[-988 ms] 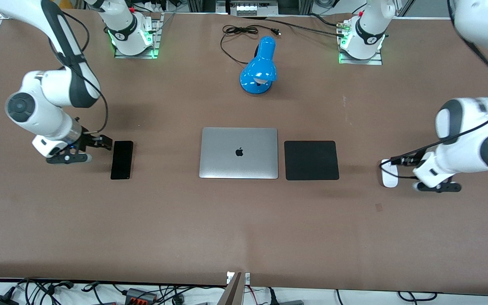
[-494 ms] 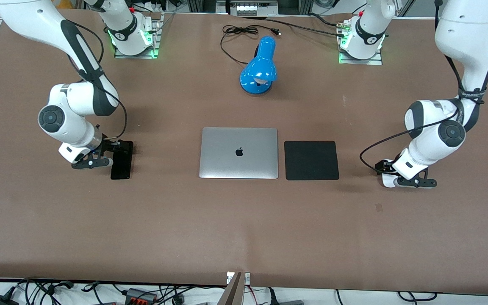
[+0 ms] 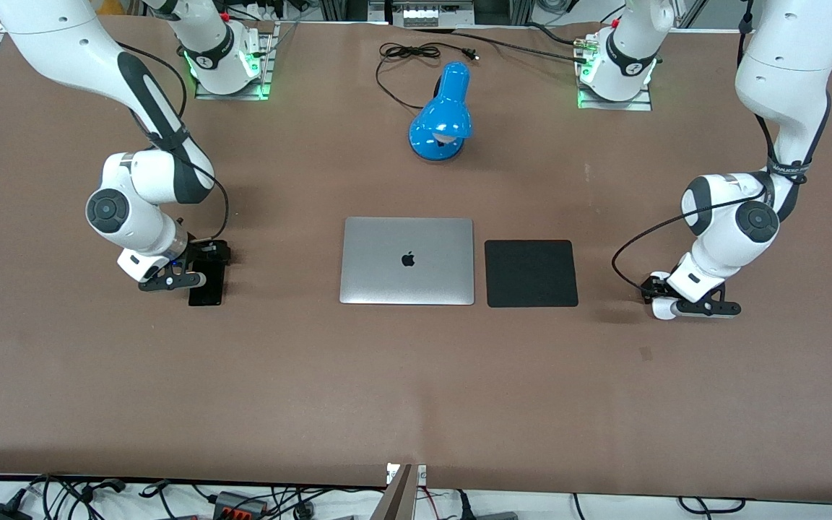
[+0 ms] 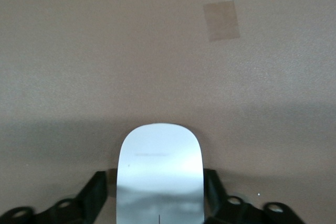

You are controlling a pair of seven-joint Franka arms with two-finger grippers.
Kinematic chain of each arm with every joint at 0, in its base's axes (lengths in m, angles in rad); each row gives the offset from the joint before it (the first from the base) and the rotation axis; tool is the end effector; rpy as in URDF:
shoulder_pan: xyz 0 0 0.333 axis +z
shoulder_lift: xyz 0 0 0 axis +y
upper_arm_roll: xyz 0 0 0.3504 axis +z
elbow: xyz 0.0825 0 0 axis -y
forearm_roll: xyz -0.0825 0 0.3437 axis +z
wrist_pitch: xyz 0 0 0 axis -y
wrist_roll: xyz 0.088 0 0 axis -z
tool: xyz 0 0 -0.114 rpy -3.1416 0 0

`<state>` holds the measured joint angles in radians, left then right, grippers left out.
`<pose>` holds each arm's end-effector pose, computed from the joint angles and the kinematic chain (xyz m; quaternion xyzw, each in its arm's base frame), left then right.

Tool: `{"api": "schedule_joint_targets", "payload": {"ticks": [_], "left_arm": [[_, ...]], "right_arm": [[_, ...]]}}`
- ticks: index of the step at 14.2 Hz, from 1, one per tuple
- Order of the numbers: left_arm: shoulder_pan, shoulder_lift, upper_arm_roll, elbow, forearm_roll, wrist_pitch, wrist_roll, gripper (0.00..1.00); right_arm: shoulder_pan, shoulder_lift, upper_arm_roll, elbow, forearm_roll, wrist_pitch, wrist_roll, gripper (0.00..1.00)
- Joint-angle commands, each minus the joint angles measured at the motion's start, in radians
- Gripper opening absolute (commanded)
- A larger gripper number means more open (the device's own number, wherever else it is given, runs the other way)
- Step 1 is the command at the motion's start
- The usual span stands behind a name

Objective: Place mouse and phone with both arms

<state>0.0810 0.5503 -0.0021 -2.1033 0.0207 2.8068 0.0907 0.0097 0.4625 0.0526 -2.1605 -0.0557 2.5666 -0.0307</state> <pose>0.5902 0.0458 0.2244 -0.9969 0.0152 -0.0759 0.0101 0.5526 0.0344 0.2337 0.9973 0.0678 -0.0276 0.0031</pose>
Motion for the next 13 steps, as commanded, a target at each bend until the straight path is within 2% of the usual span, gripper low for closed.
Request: {"api": "schedule_joint_targets", "payload": {"ticks": [1, 3, 5, 6, 7, 9, 10, 13], "left_arm": [[0.006, -0.024, -0.006, -0.011, 0.016, 0.013, 0.009, 0.42], [-0.001, -0.058, -0.016, -0.003, 0.016, -0.027, 0.009, 0.42], [-0.018, -0.125, -0.038, 0.047, 0.015, -0.207, -0.002, 0.42], [-0.020, -0.142, -0.048, 0.092, 0.015, -0.298, -0.014, 0.42], [-0.027, -0.153, -0.067, 0.153, 0.015, -0.410, -0.044, 0.42], [-0.037, -0.154, -0.117, 0.266, 0.016, -0.599, -0.126, 0.42], [-0.043, -0.154, -0.165, 0.299, 0.016, -0.643, -0.184, 0.42], [-0.116, -0.144, -0.208, 0.302, 0.019, -0.650, -0.403, 0.42]], "right_arm": [[0.003, 0.004, 0.000, -0.019, -0.001, 0.036, -0.003, 1.00], [0.003, 0.011, 0.000, -0.021, -0.001, 0.041, -0.003, 1.00], [0.003, 0.022, 0.000, -0.021, -0.001, 0.044, -0.005, 1.00], [0.003, 0.024, 0.000, -0.021, -0.001, 0.046, -0.005, 0.97], [0.003, 0.024, 0.000, -0.021, -0.001, 0.044, -0.005, 0.58], [0.003, 0.022, 0.000, -0.021, -0.001, 0.043, -0.008, 0.12], [0.003, 0.022, 0.000, -0.019, -0.001, 0.040, -0.011, 0.00], [0.003, 0.015, 0.000, -0.012, -0.001, 0.037, -0.015, 0.00]]}}
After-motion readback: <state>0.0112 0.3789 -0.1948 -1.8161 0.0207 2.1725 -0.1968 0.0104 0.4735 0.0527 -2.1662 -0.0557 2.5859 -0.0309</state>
